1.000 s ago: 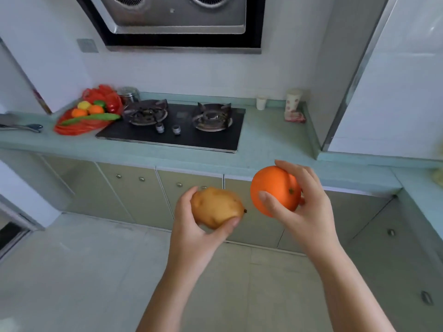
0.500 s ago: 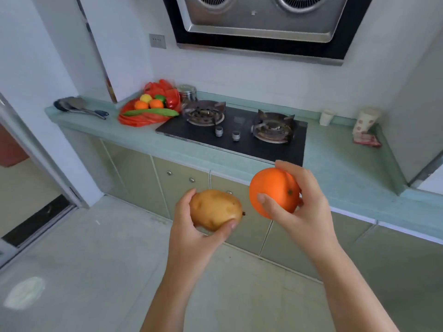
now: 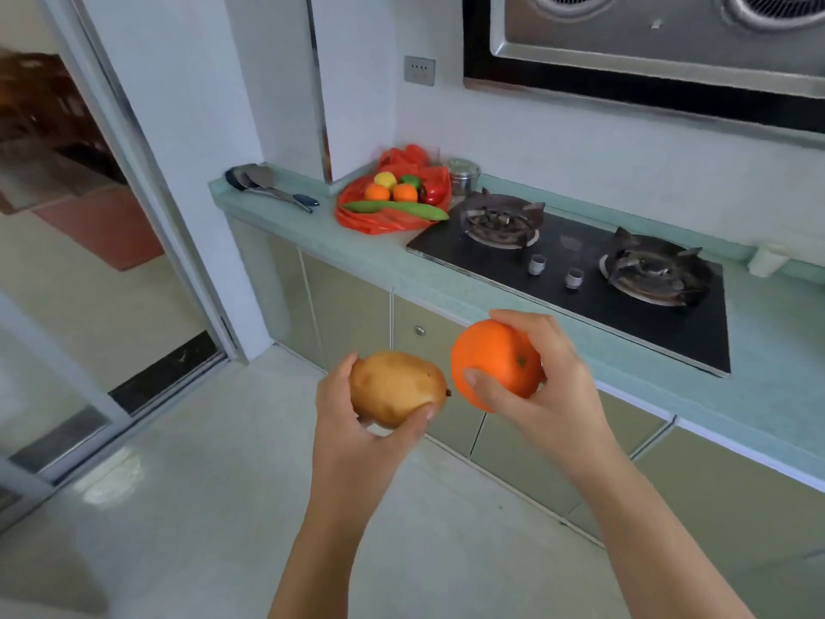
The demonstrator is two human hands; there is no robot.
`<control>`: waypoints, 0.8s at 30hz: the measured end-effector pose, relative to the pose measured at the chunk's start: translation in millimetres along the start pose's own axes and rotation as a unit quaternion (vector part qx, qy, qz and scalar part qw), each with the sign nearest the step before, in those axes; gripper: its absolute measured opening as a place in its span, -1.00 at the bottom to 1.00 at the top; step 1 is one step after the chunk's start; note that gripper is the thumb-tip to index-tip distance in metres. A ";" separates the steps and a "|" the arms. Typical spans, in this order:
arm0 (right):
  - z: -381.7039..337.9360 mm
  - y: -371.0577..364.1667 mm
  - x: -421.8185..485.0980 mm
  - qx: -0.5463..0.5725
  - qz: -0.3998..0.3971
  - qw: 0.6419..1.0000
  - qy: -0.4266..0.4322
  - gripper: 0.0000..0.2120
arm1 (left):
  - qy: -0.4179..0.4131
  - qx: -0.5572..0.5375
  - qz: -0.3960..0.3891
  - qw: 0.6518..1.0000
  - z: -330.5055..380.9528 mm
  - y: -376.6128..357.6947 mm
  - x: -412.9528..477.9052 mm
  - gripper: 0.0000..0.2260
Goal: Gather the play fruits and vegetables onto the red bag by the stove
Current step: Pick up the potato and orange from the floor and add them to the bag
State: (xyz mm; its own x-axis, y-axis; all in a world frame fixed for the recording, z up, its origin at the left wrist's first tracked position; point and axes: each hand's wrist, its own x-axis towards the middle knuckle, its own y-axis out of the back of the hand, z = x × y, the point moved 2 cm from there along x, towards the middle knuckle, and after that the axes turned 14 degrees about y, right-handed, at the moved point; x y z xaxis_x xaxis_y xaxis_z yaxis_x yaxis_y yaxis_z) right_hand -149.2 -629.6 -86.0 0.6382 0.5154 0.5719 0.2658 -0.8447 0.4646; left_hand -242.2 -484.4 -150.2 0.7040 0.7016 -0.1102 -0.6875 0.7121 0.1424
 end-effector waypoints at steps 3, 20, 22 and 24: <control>-5.5 -37.2 12.4 0.019 -0.036 0.999 0.012 -0.54 | 0.013 0.001 0.039 0.999 -12.2 33.0 9.8 -0.20; 10.5 -273.3 139.0 0.118 -0.158 0.979 0.045 -0.51 | 0.037 0.094 0.206 0.973 -52.1 194.6 140.7 -0.18; 16.8 -297.3 164.5 0.117 -0.150 0.981 0.036 -0.51 | 0.029 0.127 0.201 0.971 -40.5 208.9 172.5 -0.17; 19.8 -318.2 190.0 0.126 -0.143 0.981 0.033 -0.53 | 0.020 0.155 0.188 0.970 -25.9 221.0 203.2 -0.19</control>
State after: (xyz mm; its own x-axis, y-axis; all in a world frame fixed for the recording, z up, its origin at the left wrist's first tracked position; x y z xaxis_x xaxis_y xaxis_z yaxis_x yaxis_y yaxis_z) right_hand -98.2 -265.8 -138.6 0.4649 0.7382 0.4888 0.6034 -0.6682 0.4353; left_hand -255.8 -183.8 -166.5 0.4020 0.9151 -0.0308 -0.8031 0.3686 0.4682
